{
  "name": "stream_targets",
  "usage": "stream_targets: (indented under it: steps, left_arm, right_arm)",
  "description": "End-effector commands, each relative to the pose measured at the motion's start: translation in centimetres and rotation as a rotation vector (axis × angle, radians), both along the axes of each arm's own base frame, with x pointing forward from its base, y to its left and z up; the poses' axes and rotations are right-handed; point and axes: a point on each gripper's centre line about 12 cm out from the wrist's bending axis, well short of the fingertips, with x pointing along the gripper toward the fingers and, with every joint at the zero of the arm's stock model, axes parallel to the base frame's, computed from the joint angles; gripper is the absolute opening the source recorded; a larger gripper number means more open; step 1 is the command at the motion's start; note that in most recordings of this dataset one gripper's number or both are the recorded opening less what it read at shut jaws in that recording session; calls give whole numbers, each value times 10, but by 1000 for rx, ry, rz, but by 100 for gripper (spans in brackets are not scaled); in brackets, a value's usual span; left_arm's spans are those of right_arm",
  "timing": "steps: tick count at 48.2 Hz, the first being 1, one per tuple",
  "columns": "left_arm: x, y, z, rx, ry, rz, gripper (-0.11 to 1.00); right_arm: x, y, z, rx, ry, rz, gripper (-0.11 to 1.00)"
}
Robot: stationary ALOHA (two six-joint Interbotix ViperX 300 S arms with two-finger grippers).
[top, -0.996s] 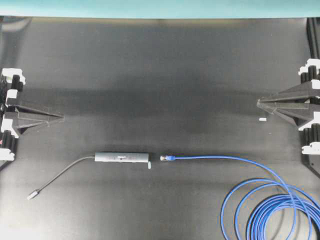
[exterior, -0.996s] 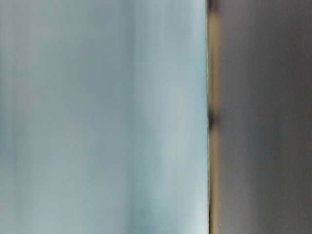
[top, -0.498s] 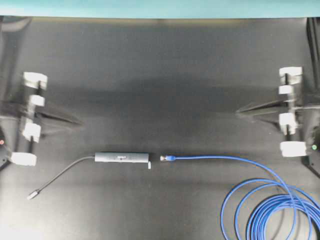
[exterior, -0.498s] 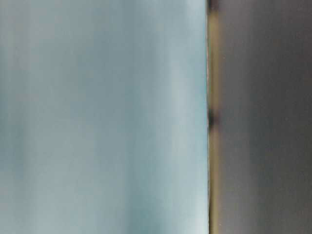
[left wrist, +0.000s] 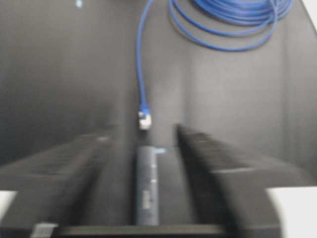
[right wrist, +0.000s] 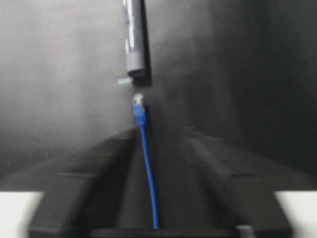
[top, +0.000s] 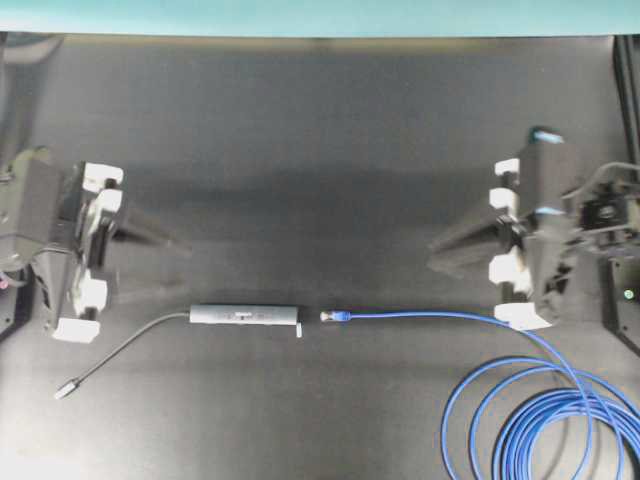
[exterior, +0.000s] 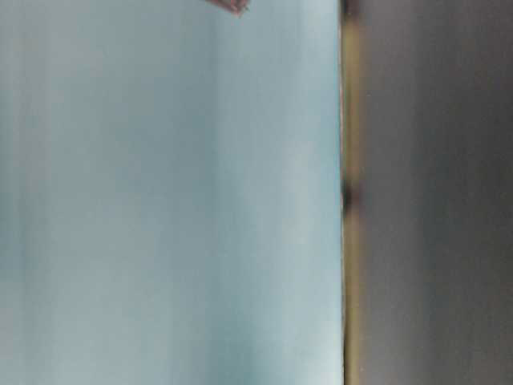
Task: Insert the LAN cable into the hub.
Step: 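Move both grippers down toward the grey hub and blue cable plug, then grasp the grey Anker hub with the left gripper and lift it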
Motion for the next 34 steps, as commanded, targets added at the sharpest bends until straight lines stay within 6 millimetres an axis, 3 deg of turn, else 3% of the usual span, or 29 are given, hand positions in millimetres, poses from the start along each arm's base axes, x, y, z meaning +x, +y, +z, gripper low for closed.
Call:
stream_targets:
  steps: [1, 4, 8, 24, 34]
  left_arm:
    - [6, -4, -10, -19, 2, -11, 78]
    - [8, -5, -21, -37, 5, -11, 84]
    - [11, -5, -34, -49, -14, -13, 76]
    - [30, -5, -103, -69, 99, -3, 79]
    - [41, -7, -133, -82, 103, -7, 79]
  right_arm:
    - [8, 1, 4, 2, -8, 2, 55]
    - [12, 2, -1, -6, 6, 7, 71]
    - [17, 2, -3, -24, -1, 16, 83]
    - [31, 6, -8, -29, -57, 25, 81]
    - [30, 8, -8, -25, -51, 29, 81]
